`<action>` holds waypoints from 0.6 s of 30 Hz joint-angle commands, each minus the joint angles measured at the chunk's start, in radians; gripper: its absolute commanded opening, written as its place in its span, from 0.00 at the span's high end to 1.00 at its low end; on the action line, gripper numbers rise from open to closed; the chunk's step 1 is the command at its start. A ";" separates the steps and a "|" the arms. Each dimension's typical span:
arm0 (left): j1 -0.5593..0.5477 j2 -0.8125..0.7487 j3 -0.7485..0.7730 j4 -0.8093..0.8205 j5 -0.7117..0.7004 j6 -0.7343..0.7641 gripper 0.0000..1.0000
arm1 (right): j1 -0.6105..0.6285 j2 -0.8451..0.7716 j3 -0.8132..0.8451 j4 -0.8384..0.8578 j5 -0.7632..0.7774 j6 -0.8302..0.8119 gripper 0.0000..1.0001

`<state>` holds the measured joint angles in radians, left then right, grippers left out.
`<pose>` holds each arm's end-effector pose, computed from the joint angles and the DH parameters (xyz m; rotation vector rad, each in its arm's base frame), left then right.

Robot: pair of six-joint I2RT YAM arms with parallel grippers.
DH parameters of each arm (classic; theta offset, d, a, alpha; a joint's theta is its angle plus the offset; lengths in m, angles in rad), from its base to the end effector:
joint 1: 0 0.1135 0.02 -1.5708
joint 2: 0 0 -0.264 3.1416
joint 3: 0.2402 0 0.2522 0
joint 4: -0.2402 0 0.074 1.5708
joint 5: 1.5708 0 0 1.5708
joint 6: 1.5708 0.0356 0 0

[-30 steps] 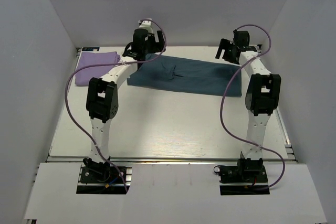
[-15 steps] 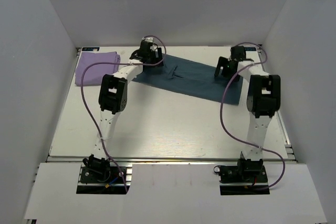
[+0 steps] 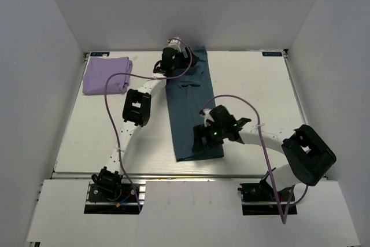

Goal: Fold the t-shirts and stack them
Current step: Rotate the tshirt 90 degrees

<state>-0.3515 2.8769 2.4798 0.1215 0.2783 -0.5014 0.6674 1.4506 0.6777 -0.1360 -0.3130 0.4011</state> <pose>0.5863 -0.2254 0.1137 0.0588 1.9214 -0.8419 0.2068 0.1769 0.1624 -0.4867 2.5678 0.8110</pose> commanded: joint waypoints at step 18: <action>-0.075 -0.262 -0.149 0.046 0.038 0.033 0.00 | 0.281 -0.131 0.236 -0.283 0.178 -0.318 0.10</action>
<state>-0.4335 2.8609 2.3917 0.2855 0.2783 -0.5827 0.9379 1.3415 0.8604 -0.3523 -0.2562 0.1394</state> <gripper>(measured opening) 0.995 0.904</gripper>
